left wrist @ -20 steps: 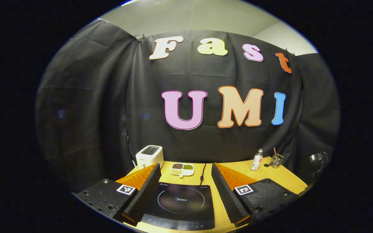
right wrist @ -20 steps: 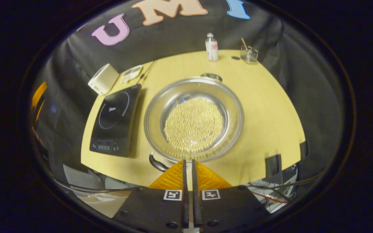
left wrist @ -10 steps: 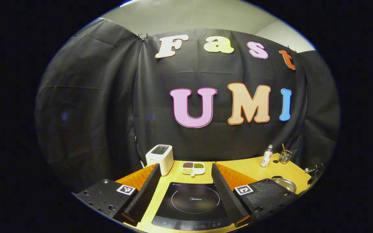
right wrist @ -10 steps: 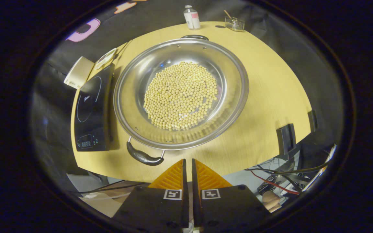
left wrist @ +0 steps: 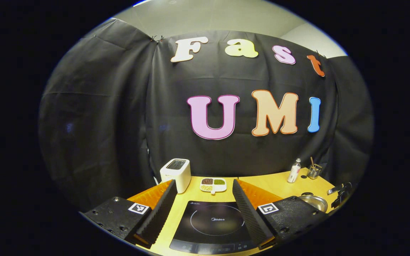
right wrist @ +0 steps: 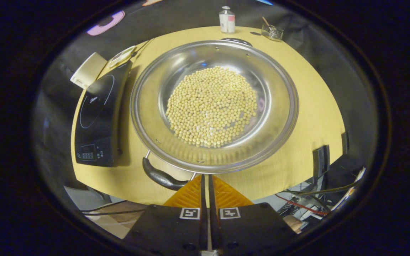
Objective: First push the handle of the pot to place it horizontally, then grasp the pot with both hands and set it on the induction cooktop.
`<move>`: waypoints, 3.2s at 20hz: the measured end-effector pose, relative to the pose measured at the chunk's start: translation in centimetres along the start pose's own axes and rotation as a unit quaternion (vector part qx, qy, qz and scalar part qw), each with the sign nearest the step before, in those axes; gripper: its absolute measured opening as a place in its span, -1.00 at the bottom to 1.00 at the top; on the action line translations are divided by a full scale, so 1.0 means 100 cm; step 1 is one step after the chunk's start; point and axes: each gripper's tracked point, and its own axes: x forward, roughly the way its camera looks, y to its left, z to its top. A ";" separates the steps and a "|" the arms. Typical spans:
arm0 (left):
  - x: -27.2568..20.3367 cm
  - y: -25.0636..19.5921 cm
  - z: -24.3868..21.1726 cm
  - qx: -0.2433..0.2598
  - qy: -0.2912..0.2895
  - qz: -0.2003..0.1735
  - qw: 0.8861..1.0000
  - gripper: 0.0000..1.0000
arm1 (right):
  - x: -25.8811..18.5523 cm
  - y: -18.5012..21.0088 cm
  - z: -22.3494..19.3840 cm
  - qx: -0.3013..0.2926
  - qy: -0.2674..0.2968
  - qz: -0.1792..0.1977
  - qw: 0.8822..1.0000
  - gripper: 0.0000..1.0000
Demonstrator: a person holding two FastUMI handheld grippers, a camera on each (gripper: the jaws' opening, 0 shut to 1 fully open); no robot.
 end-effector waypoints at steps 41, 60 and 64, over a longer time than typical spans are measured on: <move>-0.009 0.032 -0.018 0.004 0.029 0.021 0.999 0.83 | -0.016 0.085 0.141 0.079 -0.154 0.057 0.983 -1.00; 0.011 -0.053 -0.069 -0.042 0.110 -0.098 0.988 0.92 | -0.084 -0.005 0.116 0.094 -0.186 0.037 0.977 1.00; 0.018 -0.083 -0.084 -0.057 0.137 -0.103 0.984 0.92 | -0.083 -0.041 0.131 0.082 -0.182 0.028 0.979 1.00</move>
